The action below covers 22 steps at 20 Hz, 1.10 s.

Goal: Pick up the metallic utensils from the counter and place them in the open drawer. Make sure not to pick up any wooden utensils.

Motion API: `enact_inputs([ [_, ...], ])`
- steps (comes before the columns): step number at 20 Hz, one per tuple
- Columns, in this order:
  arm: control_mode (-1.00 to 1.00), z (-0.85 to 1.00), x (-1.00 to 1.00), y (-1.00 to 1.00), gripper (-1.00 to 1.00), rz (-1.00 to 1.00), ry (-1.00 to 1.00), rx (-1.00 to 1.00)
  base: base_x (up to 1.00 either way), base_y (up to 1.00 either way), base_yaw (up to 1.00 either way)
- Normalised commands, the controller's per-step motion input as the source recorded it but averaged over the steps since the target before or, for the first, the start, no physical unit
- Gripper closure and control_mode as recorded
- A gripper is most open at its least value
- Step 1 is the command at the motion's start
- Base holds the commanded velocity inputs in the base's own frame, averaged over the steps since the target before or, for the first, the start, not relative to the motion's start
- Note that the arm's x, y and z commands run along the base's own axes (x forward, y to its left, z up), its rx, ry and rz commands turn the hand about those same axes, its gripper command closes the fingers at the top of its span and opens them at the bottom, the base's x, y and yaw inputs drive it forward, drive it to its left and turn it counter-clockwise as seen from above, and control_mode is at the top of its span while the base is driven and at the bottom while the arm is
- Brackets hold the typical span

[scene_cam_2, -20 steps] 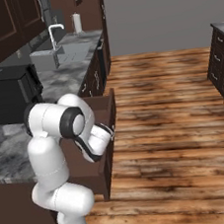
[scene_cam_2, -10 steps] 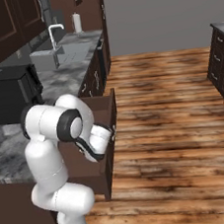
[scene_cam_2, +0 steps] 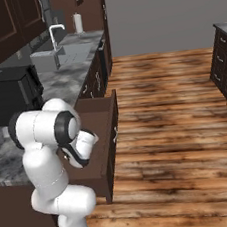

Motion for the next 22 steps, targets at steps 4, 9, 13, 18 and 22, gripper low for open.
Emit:
enact_inputs([
  [4,-1.0,-0.36,0.22,0.01,1.0,-0.18,0.17,0.31,0.0,0.0,0.0],
  [9,-1.0,-0.03,0.33,0.0,1.0,-0.18,0.07,0.41,0.0,0.0,0.0],
  [13,-1.0,-0.05,0.08,0.0,1.0,-0.08,0.01,0.12,0.0,0.0,0.0],
  [18,-1.0,0.0,0.08,0.12,1.0,-0.04,0.04,-0.04,0.0,0.0,0.0],
  [22,-1.0,0.01,0.14,0.06,1.0,-0.02,0.13,-0.14,0.0,0.0,0.0],
])
